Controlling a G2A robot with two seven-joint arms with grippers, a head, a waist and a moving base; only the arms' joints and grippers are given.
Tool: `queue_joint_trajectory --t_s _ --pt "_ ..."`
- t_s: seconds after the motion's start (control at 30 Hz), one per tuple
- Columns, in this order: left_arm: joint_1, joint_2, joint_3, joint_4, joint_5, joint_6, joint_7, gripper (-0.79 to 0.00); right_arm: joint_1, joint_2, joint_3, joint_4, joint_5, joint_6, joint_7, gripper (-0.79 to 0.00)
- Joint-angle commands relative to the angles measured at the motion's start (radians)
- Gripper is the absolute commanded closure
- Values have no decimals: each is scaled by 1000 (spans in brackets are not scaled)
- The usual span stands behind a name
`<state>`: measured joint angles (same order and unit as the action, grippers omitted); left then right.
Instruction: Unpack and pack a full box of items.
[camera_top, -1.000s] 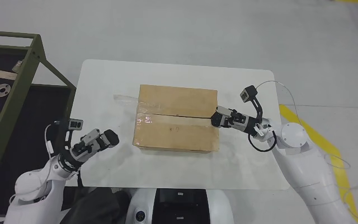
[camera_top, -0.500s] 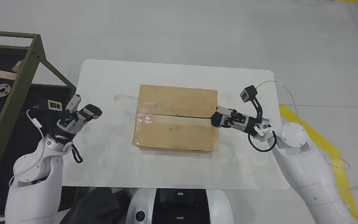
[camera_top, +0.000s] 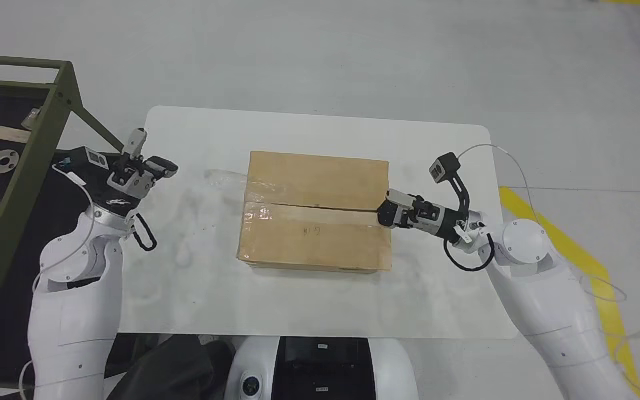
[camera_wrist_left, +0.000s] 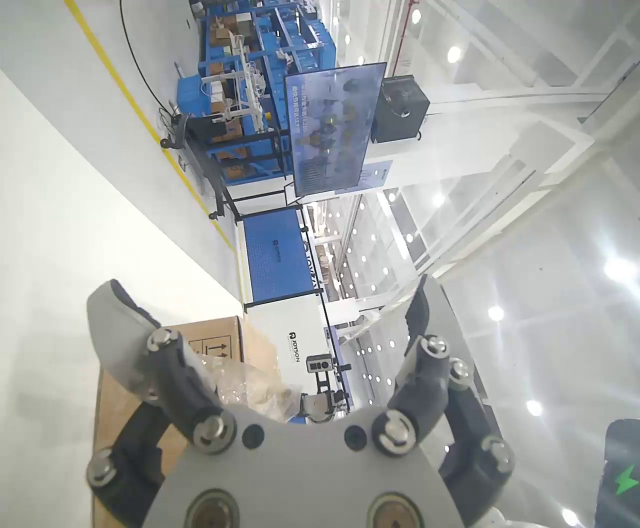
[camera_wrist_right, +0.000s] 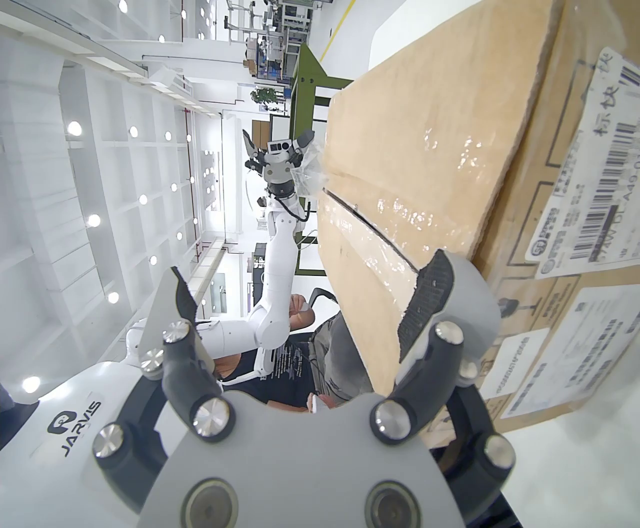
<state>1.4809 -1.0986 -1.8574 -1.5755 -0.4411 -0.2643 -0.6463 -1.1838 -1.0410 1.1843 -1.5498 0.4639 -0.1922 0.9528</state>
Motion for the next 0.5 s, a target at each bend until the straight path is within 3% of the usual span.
queue_joint_trajectory --t_s 0.0,0.17,0.47 --pt "1 0 0 0 0 1 -1 -785 0 0 0 0 0 0 0 -785" --pt "1 0 0 0 0 1 -1 -785 -3 0 0 -6 -1 2 -10 -785" --pt "1 0 0 0 0 1 -1 -785 -54 5 37 -156 36 63 -24 -785"
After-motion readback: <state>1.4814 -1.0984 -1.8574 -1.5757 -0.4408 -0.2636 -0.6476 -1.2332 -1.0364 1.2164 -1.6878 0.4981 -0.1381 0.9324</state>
